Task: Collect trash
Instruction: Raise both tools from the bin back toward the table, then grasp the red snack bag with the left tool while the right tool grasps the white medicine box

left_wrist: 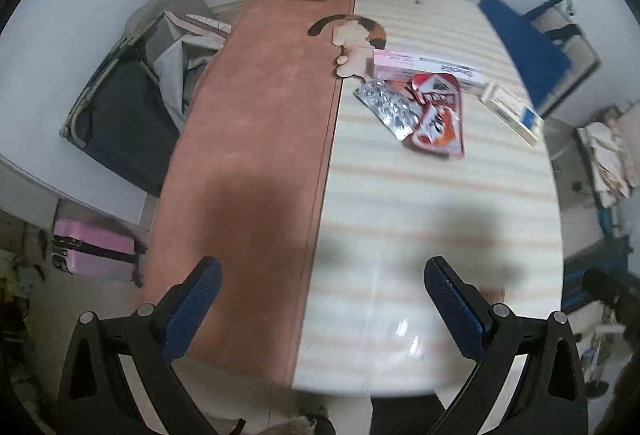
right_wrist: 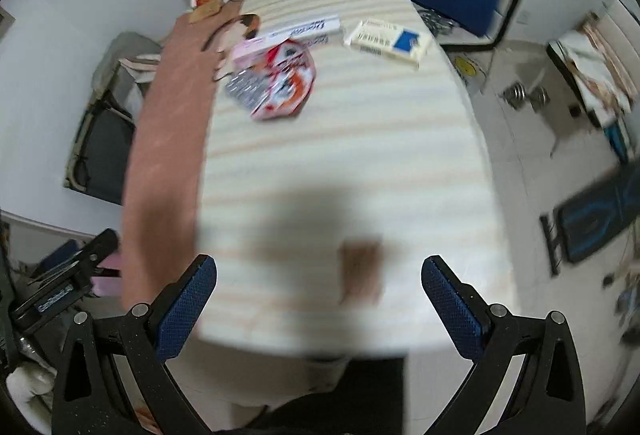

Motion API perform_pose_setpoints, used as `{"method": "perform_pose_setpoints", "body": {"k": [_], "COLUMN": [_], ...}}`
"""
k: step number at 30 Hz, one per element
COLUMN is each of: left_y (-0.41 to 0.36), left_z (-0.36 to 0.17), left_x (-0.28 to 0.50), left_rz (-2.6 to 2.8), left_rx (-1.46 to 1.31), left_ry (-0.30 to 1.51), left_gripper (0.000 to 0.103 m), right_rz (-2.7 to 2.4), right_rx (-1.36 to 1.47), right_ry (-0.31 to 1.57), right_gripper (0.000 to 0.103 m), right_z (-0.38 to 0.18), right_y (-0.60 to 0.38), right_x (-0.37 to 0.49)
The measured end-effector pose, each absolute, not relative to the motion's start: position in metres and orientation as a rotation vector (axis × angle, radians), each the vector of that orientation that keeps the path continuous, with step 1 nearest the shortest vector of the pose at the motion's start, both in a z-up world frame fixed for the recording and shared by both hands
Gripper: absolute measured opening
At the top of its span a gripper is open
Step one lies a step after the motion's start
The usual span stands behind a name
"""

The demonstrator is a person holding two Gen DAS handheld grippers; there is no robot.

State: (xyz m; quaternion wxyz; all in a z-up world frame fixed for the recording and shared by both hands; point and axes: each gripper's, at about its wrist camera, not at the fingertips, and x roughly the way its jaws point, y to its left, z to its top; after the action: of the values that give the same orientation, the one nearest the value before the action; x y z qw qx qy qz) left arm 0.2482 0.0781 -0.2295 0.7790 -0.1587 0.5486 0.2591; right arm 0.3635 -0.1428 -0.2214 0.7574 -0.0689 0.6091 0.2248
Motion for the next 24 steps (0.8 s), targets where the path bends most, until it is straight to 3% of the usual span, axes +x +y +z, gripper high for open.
{"method": "perform_pose_setpoints", "body": {"k": [7, 13, 19, 24], "left_y": [0.085, 0.089, 0.098, 0.105], "left_z": [-0.272, -0.305, -0.335, -0.356], "left_x": [0.37, 0.457, 0.49, 0.491], "left_rz": [0.598, 0.594, 0.563, 0.526], "left_rx": [-0.33, -0.31, -0.338, -0.377], "left_ry": [1.316, 1.378, 1.427, 1.452], "left_gripper": [0.103, 0.103, 0.103, 0.103], "right_rz": [0.465, 0.479, 0.54, 0.549], "right_rx": [-0.355, -0.589, -0.745, -0.632], "right_ry": [1.375, 1.378, 1.398, 1.411], "right_gripper": [0.103, 0.103, 0.103, 0.099], "right_z": [-0.274, -0.328, -0.384, -0.397], "right_y": [-0.108, -0.066, -0.037, -0.044], "right_x": [0.529, 0.623, 0.666, 0.67]}}
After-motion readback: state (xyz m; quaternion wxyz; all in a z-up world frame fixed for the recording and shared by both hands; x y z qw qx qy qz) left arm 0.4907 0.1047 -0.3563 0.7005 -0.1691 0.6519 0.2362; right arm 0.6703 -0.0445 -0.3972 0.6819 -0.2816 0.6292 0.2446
